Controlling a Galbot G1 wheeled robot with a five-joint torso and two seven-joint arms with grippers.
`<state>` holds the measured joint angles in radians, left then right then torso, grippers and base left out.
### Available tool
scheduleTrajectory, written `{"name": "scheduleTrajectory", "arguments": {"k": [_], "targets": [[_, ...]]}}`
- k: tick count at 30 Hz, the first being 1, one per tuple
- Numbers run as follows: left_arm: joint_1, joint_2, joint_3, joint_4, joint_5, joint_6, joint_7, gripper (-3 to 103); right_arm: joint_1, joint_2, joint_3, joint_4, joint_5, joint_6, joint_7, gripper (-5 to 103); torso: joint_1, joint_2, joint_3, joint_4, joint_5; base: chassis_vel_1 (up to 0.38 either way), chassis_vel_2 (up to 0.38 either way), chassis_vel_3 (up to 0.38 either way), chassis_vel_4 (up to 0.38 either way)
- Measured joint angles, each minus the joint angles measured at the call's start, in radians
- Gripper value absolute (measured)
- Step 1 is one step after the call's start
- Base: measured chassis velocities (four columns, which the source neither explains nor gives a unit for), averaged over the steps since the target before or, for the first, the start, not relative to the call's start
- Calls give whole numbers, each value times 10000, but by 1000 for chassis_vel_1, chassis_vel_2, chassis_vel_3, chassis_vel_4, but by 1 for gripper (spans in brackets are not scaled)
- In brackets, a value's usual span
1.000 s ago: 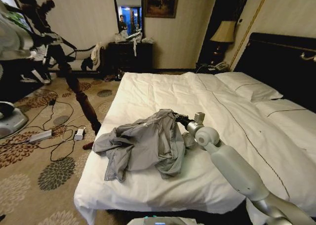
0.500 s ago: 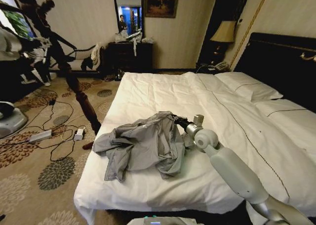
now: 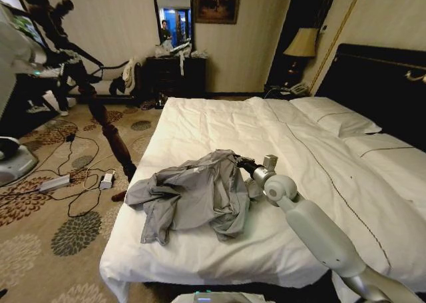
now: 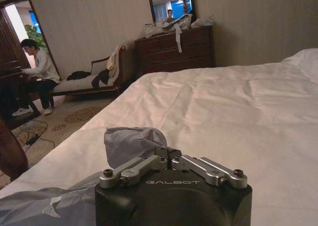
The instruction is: Pick up the clothes from the bed and hang them on the clothes hanger.
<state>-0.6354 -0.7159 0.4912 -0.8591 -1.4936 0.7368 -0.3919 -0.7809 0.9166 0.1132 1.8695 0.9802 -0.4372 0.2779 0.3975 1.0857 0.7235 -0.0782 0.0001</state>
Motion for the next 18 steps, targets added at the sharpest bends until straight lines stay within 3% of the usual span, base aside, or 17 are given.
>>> {"name": "scheduleTrajectory", "arguments": {"k": [6,9,10,13,15,18], "targets": [[16,-210,18,129,201,0,2,68,-144,-77,136,77,10,5,0,0,-3,1,-1,2,1,0,0,0,0],[99,-237,-32,227,267,-1,2,52,-195,-128,166,83,12,9,-13,0,-1,0,0,6,-1,0,0,0,0],[99,-237,-32,227,267,-1,2,52,-195,-128,166,83,12,9,-13,0,-1,0,0,6,-1,0,0,0,0],[213,-183,-98,99,293,-2,-5,35,-168,-176,154,30,2,40,-31,0,-1,0,0,3,-1,0,0,0,0],[213,-174,-105,89,295,-3,-5,35,-151,-191,154,30,12,43,-31,0,-1,1,-1,3,-1,0,0,0,0],[205,-118,-109,26,306,-4,10,19,-138,-272,154,87,64,47,-20,0,-1,0,-1,0,-2,0,0,0,0]]}}
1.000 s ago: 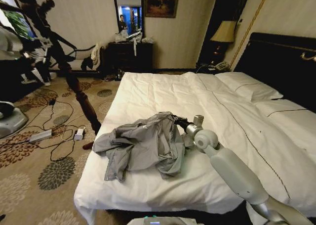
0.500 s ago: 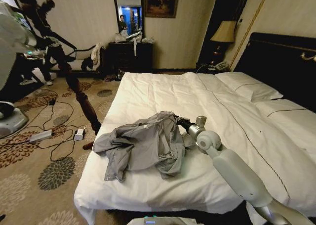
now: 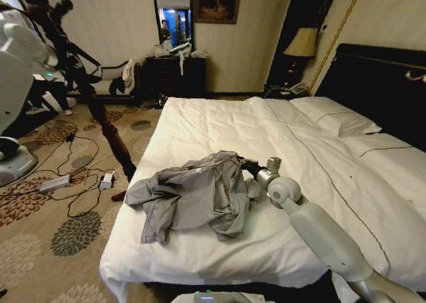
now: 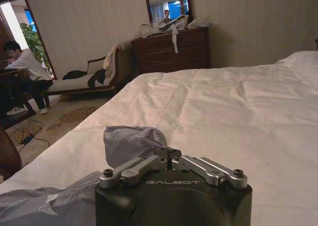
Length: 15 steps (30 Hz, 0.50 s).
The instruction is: Pick up the clothes from the bed and hang them on the clothes hanger.
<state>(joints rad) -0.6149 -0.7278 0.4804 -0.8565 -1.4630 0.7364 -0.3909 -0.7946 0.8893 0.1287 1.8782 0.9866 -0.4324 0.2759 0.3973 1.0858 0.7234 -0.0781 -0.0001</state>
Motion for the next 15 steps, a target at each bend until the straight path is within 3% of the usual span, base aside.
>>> {"name": "scheduleTrajectory", "arguments": {"k": [15], "targets": [[-6,220,-163,-635,222,-5,78,16,-150,-61,35,79,7,2,39,0,0,0,0,6,-1,0,0,0,0]]}}
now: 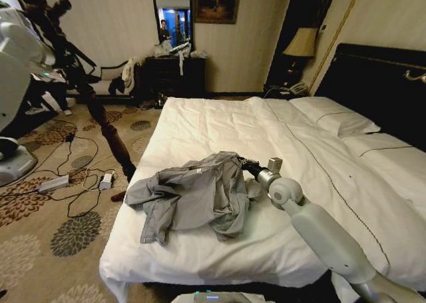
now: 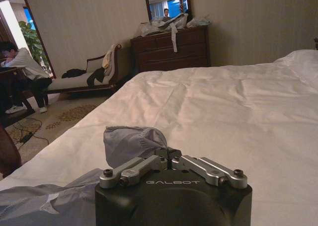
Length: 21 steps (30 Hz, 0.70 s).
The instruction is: Pick up the clothes from the bed and hang them on the clothes hanger.
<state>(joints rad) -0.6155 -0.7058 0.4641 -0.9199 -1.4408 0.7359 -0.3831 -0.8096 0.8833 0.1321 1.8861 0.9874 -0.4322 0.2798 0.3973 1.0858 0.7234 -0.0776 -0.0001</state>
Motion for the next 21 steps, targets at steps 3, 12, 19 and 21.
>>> {"name": "scheduleTrajectory", "arguments": {"k": [3,12,19,21], "targets": [[19,107,-87,-331,-5,-1,1,16,-46,4,12,-34,-5,0,3,0,0,0,0,-2,0,0,0,0,0],[130,376,-231,-1336,-84,-6,-116,16,-87,95,-41,-72,-93,13,-1,0,0,0,0,-3,2,0,0,0,0],[364,488,-122,-1941,110,-7,-35,16,-57,97,-82,-30,-102,14,-1,0,0,0,0,-1,1,0,0,0,0],[504,436,-282,-2166,-250,-7,-130,16,-65,76,-12,-19,-99,14,-2,0,0,-1,0,-3,0,0,0,0,0]]}}
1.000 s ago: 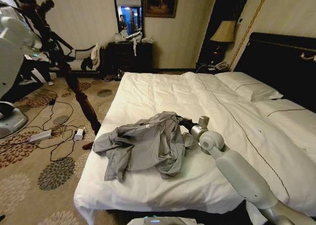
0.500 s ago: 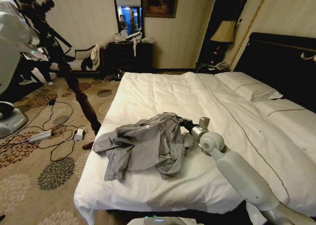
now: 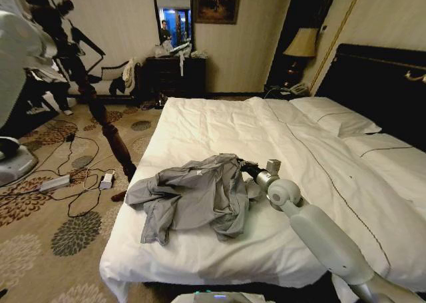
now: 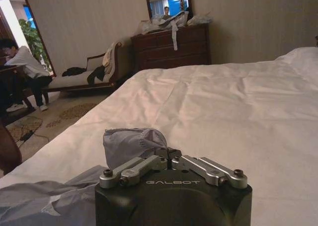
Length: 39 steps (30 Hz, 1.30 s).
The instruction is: Pick up the clothes from the bed and hang them on the clothes hanger.
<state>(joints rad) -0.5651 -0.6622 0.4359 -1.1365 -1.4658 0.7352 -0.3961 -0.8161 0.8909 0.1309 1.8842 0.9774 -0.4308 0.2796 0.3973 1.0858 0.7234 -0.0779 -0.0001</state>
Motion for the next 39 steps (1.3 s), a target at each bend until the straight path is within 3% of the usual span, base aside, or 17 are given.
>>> {"name": "scheduleTrajectory", "arguments": {"k": [13,19,23,26,27,30,32,33,36,37,39], "targets": [[799,450,-399,-1809,-245,-136,270,16,13,-110,70,-88,66,12,-23,0,-1,0,-1,-1,6,0,0,0,0],[2913,1376,-1488,-3592,-275,-301,1028,16,-41,-168,14,-98,16,16,-25,0,0,0,-1,2,-1,0,0,0,0],[4284,1963,-2332,-4463,340,-631,1926,16,96,-204,-79,-112,46,16,-24,0,-1,0,-1,1,-1,0,0,0,0],[6225,2517,-3536,-5147,1187,-1460,3270,16,149,-200,-160,-154,59,14,-14,0,-2,1,-1,-1,1,0,0,0,0],[6225,2517,-3536,-5147,1187,-1460,3270,16,149,-200,-160,-154,59,14,-14,0,-2,1,-1,-1,1,0,0,0,0],[7948,3101,-4379,-5605,1685,-2533,4613,16,155,-186,-214,-184,59,5,-8,0,0,0,-1,2,-8,0,0,0,0],[9178,3511,-4932,-6015,2094,-3559,5638,16,145,-183,-226,-188,61,-2,-6,0,-2,1,-2,8,3,0,0,0,0],[9178,3511,-4932,-6015,2094,-3559,5638,16,145,-183,-226,-188,61,-2,-6,0,-2,1,-2,8,3,0,0,0,0],[9918,3870,-4795,-6141,3347,-5637,7648,16,98,-188,-224,-185,64,-10,8,0,-3,1,-2,-4,3,0,0,0,0],[10031,3928,-4675,-6190,3538,-6079,8123,16,84,-188,-223,-181,68,-17,26,0,-2,1,-1,-2,3,0,0,0,0],[10085,3958,-4561,-6255,3564,-6359,8409,16,64,-193,-219,-175,72,-23,49,0,-1,0,0,-2,-1,0,0,0,0]]}}
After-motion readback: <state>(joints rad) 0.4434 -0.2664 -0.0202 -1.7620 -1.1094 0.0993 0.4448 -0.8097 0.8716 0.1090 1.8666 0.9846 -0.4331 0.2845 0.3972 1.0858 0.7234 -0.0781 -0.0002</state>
